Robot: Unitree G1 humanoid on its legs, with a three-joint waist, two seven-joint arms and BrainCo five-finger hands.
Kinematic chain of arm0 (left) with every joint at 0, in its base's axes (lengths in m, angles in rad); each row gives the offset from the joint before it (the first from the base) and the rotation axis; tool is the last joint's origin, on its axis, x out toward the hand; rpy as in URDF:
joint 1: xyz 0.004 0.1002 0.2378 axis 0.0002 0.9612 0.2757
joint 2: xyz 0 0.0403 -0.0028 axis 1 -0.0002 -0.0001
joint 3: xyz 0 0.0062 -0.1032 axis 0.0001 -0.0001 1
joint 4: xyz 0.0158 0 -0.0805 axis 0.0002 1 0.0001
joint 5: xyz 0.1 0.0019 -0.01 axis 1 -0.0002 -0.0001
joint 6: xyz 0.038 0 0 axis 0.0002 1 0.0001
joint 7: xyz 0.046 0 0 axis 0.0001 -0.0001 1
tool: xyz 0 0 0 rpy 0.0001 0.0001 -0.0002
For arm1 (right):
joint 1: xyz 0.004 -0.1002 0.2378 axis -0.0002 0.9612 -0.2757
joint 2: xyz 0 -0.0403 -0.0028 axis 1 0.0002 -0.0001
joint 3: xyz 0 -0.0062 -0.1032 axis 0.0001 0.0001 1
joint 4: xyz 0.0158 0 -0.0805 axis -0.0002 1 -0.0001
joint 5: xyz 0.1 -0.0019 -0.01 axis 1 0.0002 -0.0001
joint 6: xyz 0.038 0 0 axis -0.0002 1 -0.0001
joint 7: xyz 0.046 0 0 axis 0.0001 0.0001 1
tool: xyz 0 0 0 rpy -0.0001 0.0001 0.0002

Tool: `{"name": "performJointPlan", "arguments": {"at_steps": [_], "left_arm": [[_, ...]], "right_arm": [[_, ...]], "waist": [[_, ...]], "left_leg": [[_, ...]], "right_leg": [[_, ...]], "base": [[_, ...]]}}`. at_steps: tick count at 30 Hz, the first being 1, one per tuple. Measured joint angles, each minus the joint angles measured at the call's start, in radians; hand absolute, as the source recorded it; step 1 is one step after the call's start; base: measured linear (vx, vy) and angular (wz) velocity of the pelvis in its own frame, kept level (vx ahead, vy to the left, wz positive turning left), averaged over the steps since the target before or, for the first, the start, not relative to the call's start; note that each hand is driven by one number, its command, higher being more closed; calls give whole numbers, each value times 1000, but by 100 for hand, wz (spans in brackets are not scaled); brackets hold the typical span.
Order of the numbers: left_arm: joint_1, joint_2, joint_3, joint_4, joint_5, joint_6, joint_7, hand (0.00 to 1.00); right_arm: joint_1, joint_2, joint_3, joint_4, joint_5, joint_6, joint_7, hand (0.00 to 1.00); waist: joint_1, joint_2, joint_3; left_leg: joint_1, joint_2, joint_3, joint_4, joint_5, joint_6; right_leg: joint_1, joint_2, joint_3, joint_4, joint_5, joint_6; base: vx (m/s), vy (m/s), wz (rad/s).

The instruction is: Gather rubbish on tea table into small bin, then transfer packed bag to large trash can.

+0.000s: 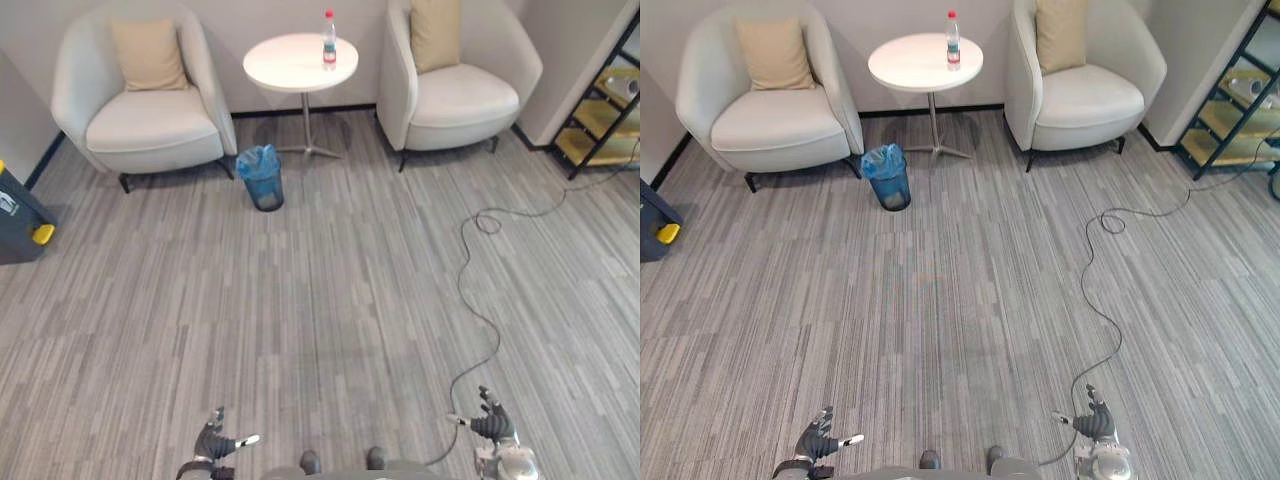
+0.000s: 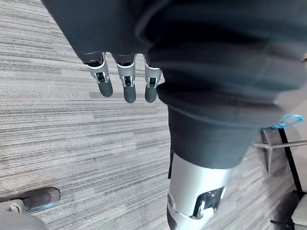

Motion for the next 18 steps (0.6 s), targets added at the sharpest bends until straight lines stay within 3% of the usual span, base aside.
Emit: {"name": "performJointPlan", "arguments": {"at_steps": [2, 3, 4, 6, 8, 10, 11, 12, 13, 14, 15, 16, 17, 18], "left_arm": [[-4, 1, -9, -8, -2, 1, 3, 0], [-7, 8, -15, -24, -2, 2, 7, 0], [-9, 13, -17, -25, -2, 7, 15, 0], [-22, 20, -18, -24, -3, 19, 24, 0], [-47, 20, -18, -24, -4, 19, 25, 0], [-77, 20, -19, -21, -7, 19, 28, 0], [-92, 22, -19, -17, -17, 19, 31, 0], [-107, 11, -19, 1, -19, 18, 39, 0], [-114, 12, -19, 2, -19, 18, 40, 0], [-130, 7, -19, 5, -18, 17, 40, 0], [-130, -16, -15, 4, -19, 17, 42, 0], [-126, -24, -16, 4, -19, 17, 42, 0], [-90, -42, -16, -21, -19, 13, 41, 0], [-79, -51, -16, -30, -19, 14, 40, 0]], "right_arm": [[5, 14, 1, -27, 0, 4, -3, 0], [24, 38, 5, -56, 0, 4, -3, 0], [42, 53, 24, -67, 0, 4, -3, 0], [35, 58, 41, -67, 1, 4, -2, 0], [14, 46, 38, -67, 9, 3, -6, 0], [-8, 29, 38, -67, 12, 2, -14, 0], [-6, 21, 36, -71, 11, 2, -22, 0], [-8, 8, 33, -71, 11, 3, -24, 0], [-21, 11, 31, -73, 11, 2, -25, 0], [-26, 13, 31, -96, 11, 2, -24, 0], [-20, 8, 38, -114, 12, 0, -23, 0], [-15, 6, 42, -119, 12, 0, -23, 0], [1, 14, 66, -140, 33, -3, -26, 0], [-8, 32, 82, -165, 43, -8, -36, 0]], "waist": [[-3, 6, 7], [-11, 2, 19], [-18, -1, 25], [-25, -10, 36], [-36, -3, 46], [-61, 19, 67], [-68, 15, 68], [-75, 30, 65], [-73, 38, 68], [-84, 35, 76], [-86, 44, 98], [-85, 43, 104], [-71, 41, 108], [-42, 45, 109]], "left_leg": [[12, -6, -15, 29, -38, 20], [42, -12, -30, 45, -60, 36], [72, -13, -48, 46, -82, 44], [117, -3, -60, 31, -102, 48], [159, 31, -77, 4, -115, 35], [218, 79, -95, -55, -113, 23], [245, 93, -98, -60, -110, -10], [258, 124, -108, -31, -113, -51], [238, 135, -108, 11, -95, -82], [193, 125, -104, 121, -16, -145], [149, 115, -98, 296, 122, -121], [131, 116, -90, 373, 186, -117], [42, 157, -48, 644, 299, -112], [-73, 216, 25, 868, 201, -63]], "right_leg": [[-70, -5, -4, 190, -9, 18], [-144, -9, -26, 358, -15, 39], [-185, -19, -59, 421, -35, 14], [-240, -22, -103, 390, -55, 8], [-299, -5, -156, 267, -46, -2], [-350, 19, -199, 114, 32, -34], [-371, 32, -203, 37, 151, -61], [-358, 41, -230, 45, 221, -141], [-357, 44, -241, 64, 199, -161], [-345, 28, -247, 99, 159, -173], [-265, 22, -257, 106, 134, -186], [-226, 22, -259, 87, 126, -191], [-76, 40, -245, -6, 100, -195], [37, 70, -213, -77, 88, -211]], "base": [[188, 47, 15], [339, 20, 32], [371, 10, 36], [474, -28, 31], [502, -74, 35], [535, -120, 41], [685, -170, 34], [709, -171, 26], [703, -185, 25], [696, -195, 27], [821, -250, 30], [813, -224, 10], [760, -199, -32], [613, -132, -51]]}}
